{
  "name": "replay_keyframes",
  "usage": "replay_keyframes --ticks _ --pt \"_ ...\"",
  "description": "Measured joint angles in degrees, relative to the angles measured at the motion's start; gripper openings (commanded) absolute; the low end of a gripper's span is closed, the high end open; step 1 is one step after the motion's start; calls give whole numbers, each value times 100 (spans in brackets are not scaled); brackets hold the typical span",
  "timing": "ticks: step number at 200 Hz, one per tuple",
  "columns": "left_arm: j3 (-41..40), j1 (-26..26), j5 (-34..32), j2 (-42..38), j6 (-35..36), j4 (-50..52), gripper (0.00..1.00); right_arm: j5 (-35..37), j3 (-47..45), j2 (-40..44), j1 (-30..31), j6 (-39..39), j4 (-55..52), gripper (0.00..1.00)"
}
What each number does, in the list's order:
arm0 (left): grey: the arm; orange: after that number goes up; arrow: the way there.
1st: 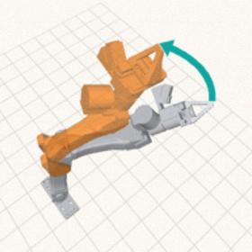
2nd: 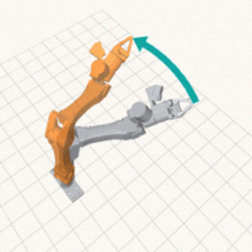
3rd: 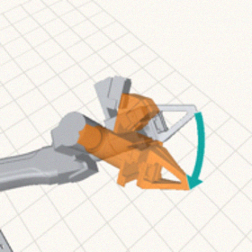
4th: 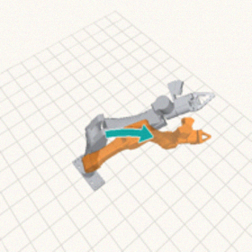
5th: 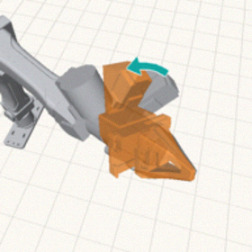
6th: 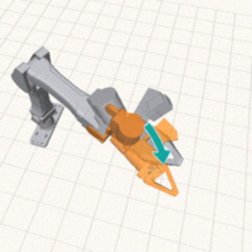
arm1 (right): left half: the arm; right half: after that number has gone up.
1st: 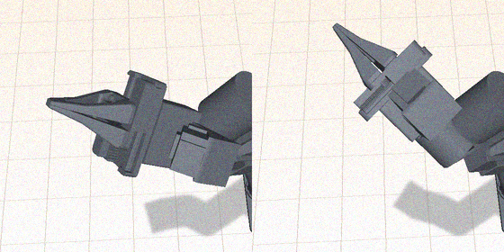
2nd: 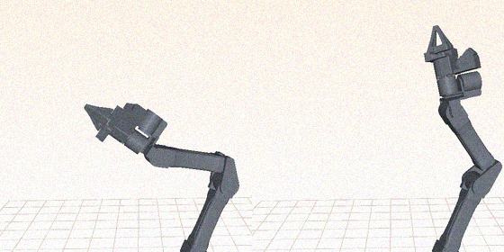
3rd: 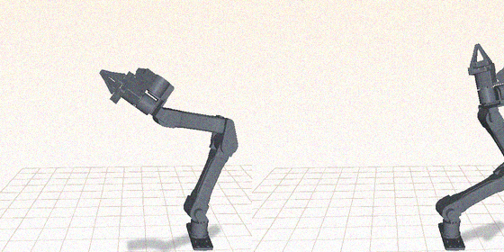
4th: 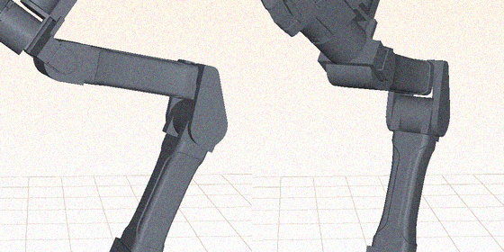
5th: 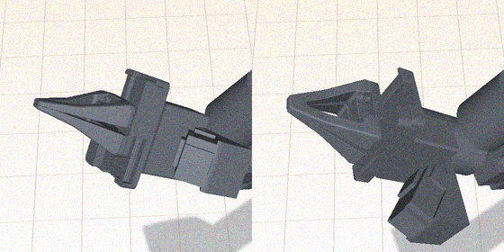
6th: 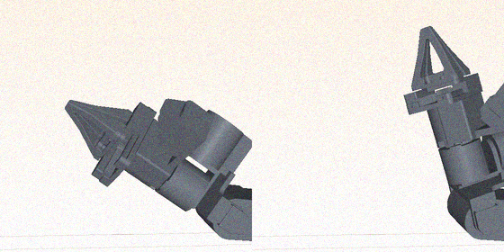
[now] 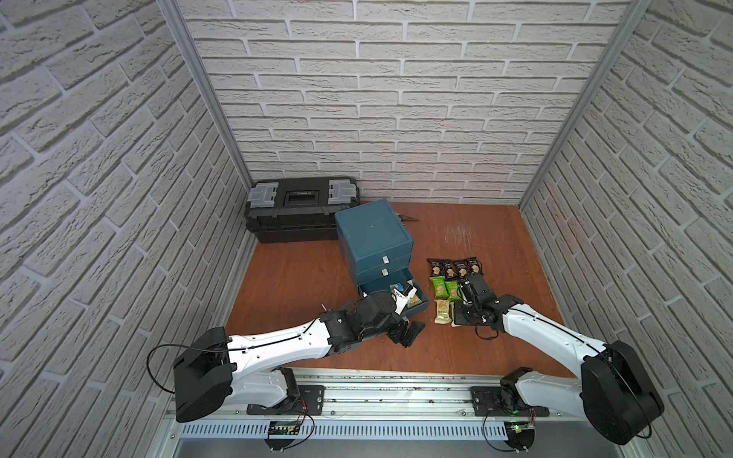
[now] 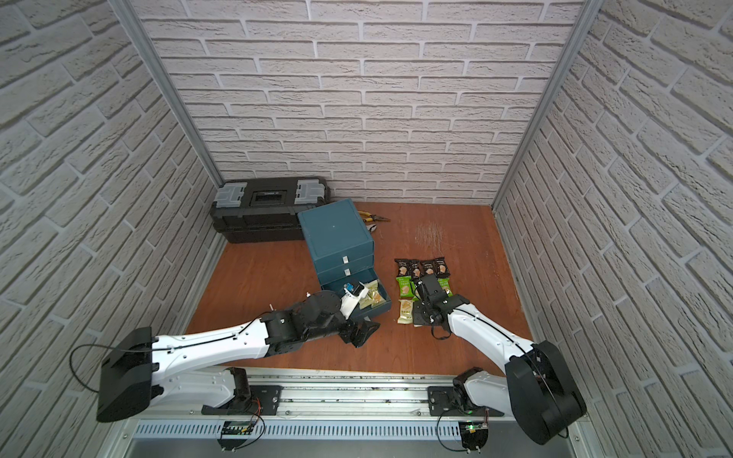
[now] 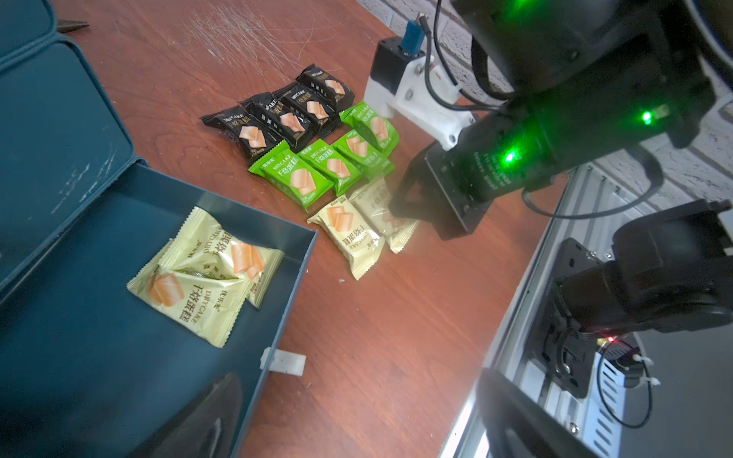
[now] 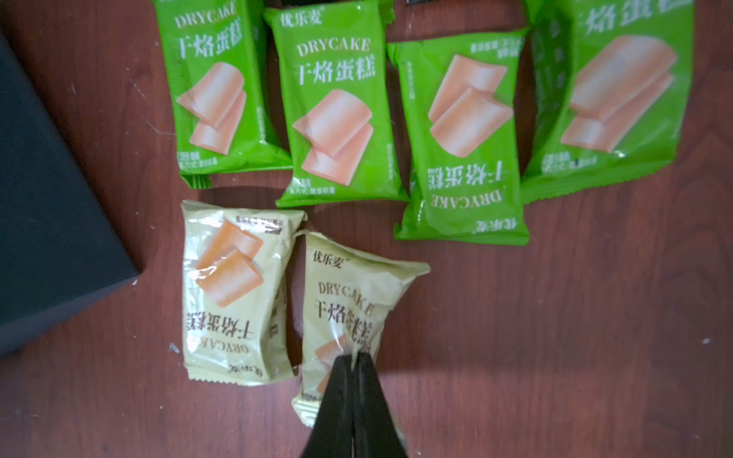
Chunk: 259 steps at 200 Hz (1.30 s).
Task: Take the cookies out of the drawer
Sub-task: Place the cookie at the center of the board.
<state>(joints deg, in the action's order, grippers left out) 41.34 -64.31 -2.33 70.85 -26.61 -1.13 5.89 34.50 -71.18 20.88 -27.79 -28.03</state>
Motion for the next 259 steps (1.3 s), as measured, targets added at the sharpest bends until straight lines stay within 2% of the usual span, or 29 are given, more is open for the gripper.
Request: replay_keyframes --ticks 19,54,102,128,135,152,171,215,259 --pt "-4 0 -15 -13 4 0 98 -48 81 -133 -28 17 -4 11" --pt "-4 0 -50 -20 20 28 99 -20 151 -234 -39 7 -85 24" --pt "-81 92 -256 -389 57 199 99 42 258 28 -44 -4 -396 34" --pt "-131 444 -306 -691 68 387 98 44 568 400 -42 -2 -669 38" --pt "-166 577 -302 -774 68 442 98 39 660 525 -44 -2 -750 49" --pt "-284 973 -271 -984 66 555 99 11 879 820 -42 4 -951 57" --pt "-439 1414 -179 -1198 59 660 99 -101 1137 1117 13 33 -1137 62" --pt "-730 2109 -20 -1445 42 793 98 -330 1473 1338 643 28 -1010 62" --pt "-1152 2568 160 -1698 -68 785 99 -227 2039 48 1742 57 -651 56"
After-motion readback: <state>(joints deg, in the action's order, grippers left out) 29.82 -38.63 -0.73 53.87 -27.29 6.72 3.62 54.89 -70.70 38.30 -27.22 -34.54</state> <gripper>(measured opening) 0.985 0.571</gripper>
